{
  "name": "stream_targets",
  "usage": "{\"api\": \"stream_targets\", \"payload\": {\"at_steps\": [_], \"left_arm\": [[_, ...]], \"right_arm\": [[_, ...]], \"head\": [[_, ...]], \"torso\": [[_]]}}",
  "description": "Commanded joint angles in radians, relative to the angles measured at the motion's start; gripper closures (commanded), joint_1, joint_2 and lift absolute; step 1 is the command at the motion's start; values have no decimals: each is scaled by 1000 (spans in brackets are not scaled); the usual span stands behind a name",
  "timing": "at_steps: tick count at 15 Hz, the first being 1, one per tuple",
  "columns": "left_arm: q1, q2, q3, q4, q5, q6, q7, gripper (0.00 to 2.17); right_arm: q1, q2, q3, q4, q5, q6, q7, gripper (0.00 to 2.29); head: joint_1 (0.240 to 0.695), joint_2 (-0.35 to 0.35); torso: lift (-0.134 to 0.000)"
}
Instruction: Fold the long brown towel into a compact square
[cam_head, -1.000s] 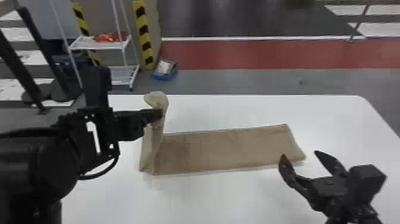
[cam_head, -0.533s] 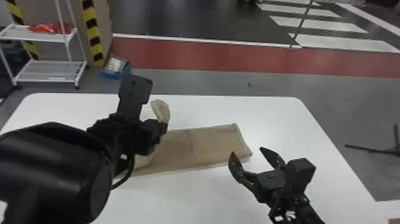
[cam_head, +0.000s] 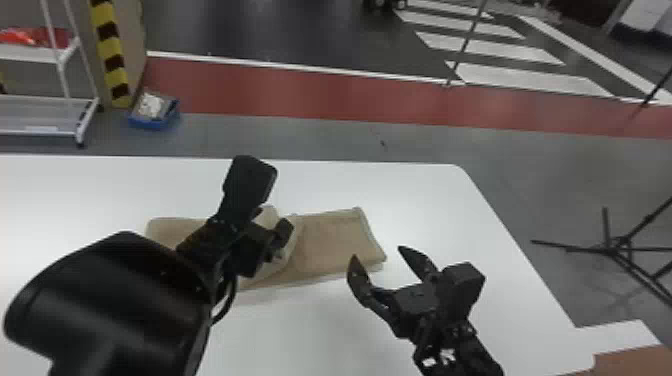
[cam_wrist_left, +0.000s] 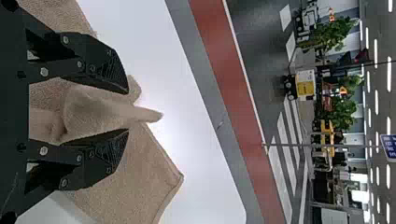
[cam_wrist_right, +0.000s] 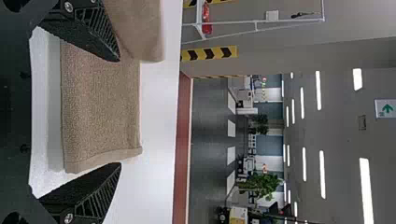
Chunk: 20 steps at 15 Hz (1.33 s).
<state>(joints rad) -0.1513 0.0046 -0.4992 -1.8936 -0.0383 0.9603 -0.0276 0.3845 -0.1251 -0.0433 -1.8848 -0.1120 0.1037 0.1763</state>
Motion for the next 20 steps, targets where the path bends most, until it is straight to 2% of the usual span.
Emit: {"api": "stream_targets", "payload": {"at_steps": [1, 5, 10, 13, 15, 17, 18, 20], "left_arm": [[19, -7, -4, -10, 0, -1, -3, 26], [93, -7, 47, -94, 0, -1, -18, 26], [243, -7, 220, -229, 15, -16, -46, 33], [340, -7, 324, -291, 40, -74, -64, 33], [394, -7, 389, -308, 80, -126, -64, 36], [430, -7, 416, -305, 97, -176, -66, 36], [440, -7, 429, -300, 107, -185, -72, 36], [450, -7, 436, -292, 113, -206, -74, 36]], "right_arm": [[-9, -1, 8, 1, 0, 3, 0, 83], [-47, 1, 30, 4, 2, 34, 2, 83], [-150, 4, 89, 47, 18, 89, 8, 80], [-225, 4, 161, 67, 55, 172, 12, 80], [-276, 7, 223, 90, 91, 227, 11, 80], [-331, 10, 280, 119, 114, 304, 2, 80], [-368, 13, 313, 141, 132, 325, -1, 80], [-443, 16, 358, 185, 149, 448, -12, 90]], "head": [[695, -278], [695, -276], [695, -208], [695, -137], [695, -61], [695, -17], [695, 26], [695, 60]], "torso": [[-102], [-102], [-102], [-102], [-102], [-102], [-102], [-102]]}}
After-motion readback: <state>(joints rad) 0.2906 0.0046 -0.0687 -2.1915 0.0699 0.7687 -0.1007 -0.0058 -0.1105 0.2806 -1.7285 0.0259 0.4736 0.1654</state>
